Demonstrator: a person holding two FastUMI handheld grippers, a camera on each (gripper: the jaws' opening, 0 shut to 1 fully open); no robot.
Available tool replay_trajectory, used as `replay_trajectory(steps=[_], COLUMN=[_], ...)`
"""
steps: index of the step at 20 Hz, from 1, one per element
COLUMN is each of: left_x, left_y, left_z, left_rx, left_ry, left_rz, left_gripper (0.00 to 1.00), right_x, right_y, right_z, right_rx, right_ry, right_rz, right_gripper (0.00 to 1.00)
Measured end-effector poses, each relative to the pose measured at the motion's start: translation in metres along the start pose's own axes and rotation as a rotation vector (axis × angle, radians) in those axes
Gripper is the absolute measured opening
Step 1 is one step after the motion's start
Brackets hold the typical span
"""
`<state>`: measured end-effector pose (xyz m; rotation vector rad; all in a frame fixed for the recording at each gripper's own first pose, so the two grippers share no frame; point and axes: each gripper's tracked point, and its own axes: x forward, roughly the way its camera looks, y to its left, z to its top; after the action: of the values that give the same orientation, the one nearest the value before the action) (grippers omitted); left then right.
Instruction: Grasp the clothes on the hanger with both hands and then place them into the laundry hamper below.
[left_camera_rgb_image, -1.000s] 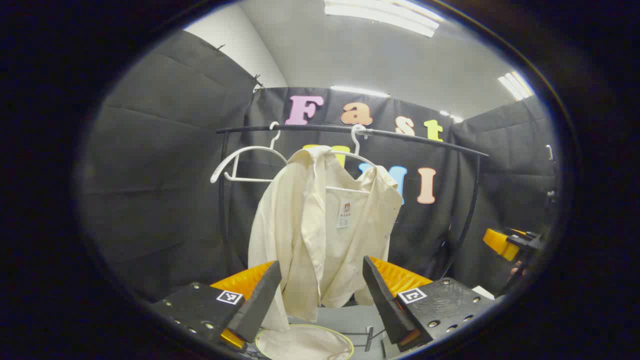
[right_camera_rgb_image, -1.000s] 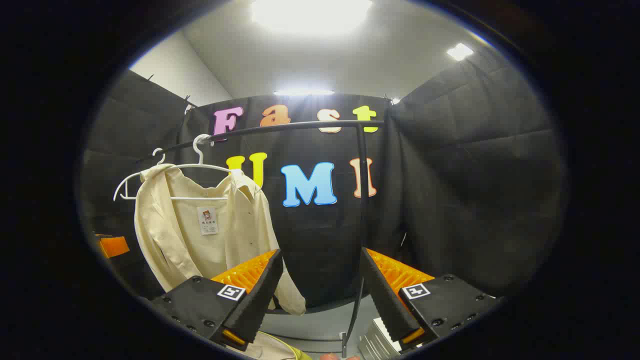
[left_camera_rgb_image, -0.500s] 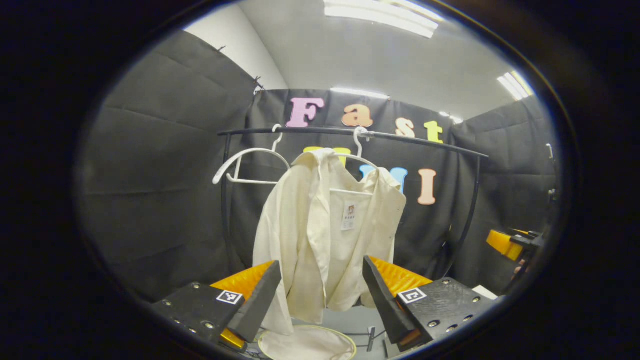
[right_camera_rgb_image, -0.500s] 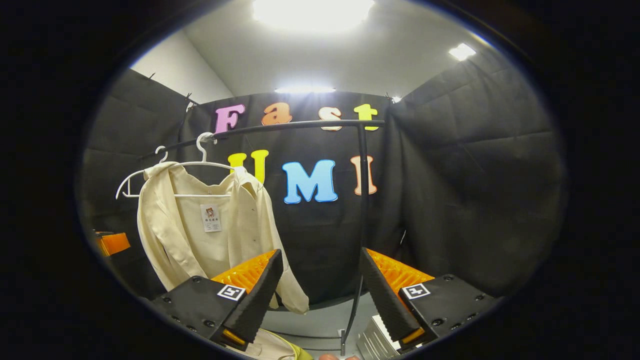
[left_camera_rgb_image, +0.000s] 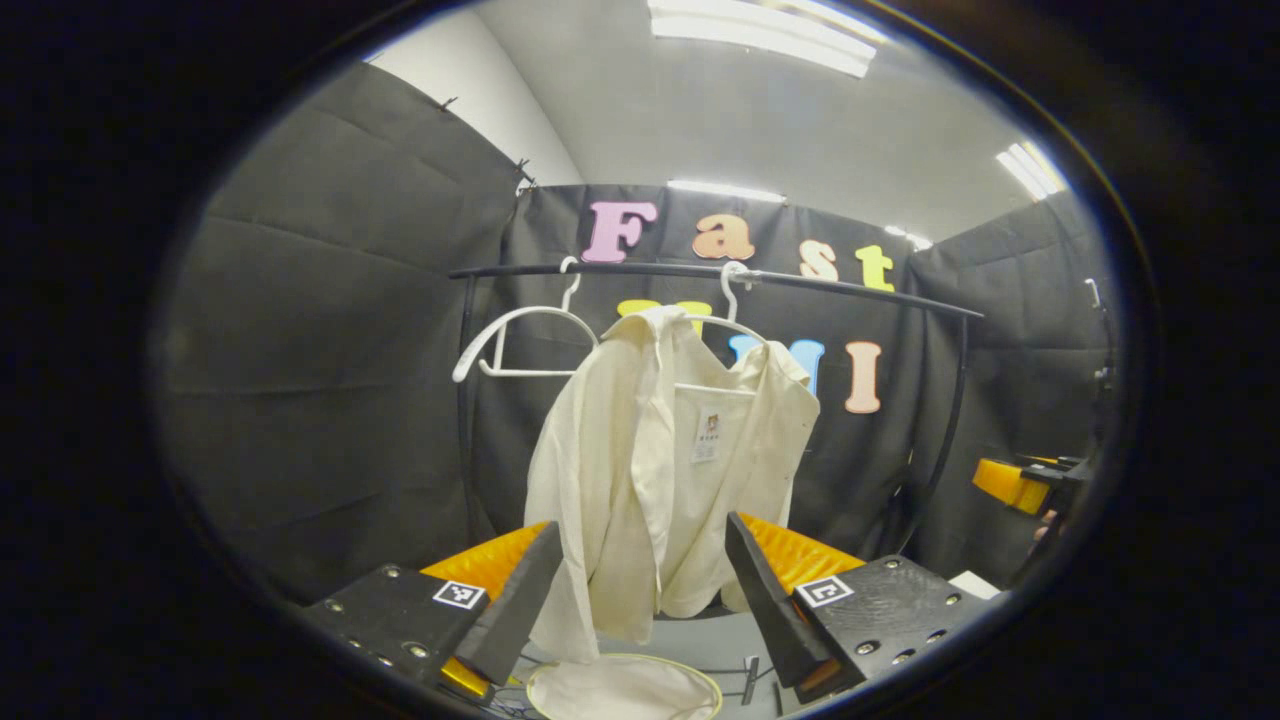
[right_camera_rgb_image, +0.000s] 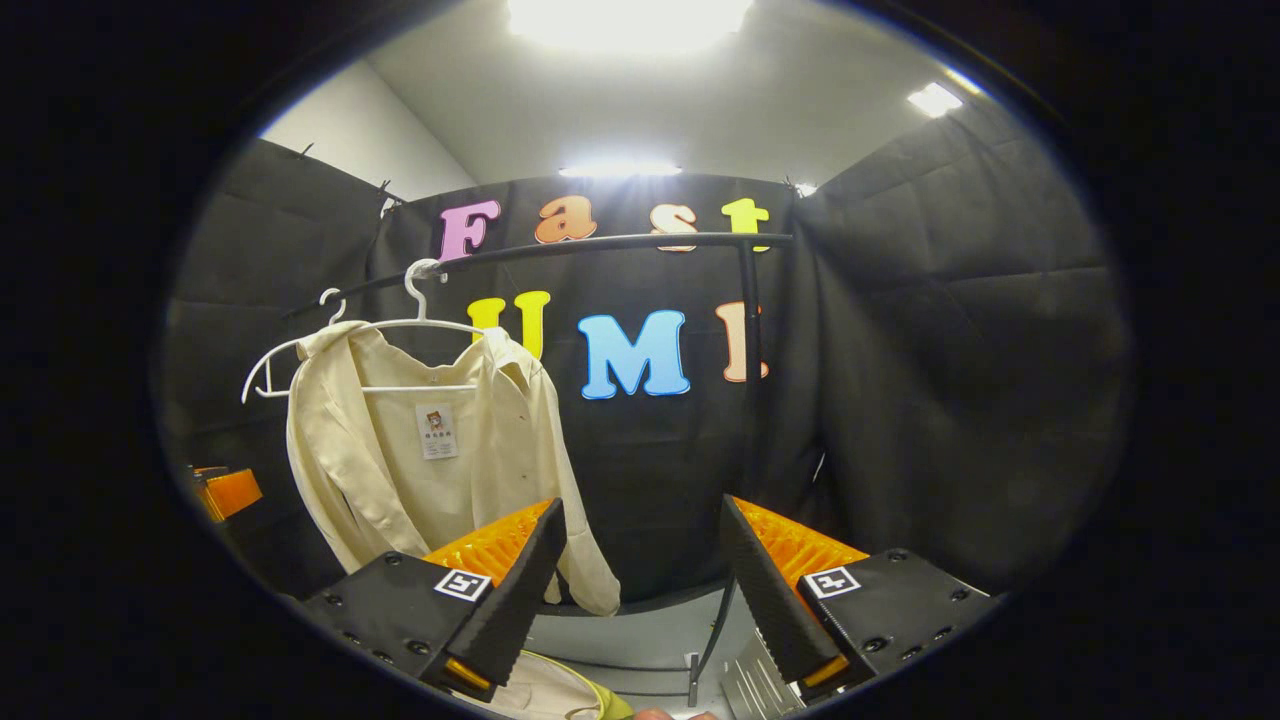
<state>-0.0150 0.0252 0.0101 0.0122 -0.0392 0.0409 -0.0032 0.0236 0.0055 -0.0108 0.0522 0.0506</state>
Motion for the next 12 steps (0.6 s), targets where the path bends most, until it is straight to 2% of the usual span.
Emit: replay_trajectory(steps=[8, 12], left_x=[0.033, 0.064], left_y=[0.0, -0.006], left_z=[0.017, 0.025], left_rx=[0.004, 0.03], left_ry=[-0.018, -0.011], left_rz=[0.025, 0.062], left_gripper=[0.96, 0.96], right_x=[0.025, 0.047], right_y=[0.024, 0.029], right_z=[-0.004, -0.013], right_rx=[-0.007, 0.008], right_ry=[0.015, 0.036], right_rz=[0.072, 0.109], right_gripper=[0.98, 0.98])
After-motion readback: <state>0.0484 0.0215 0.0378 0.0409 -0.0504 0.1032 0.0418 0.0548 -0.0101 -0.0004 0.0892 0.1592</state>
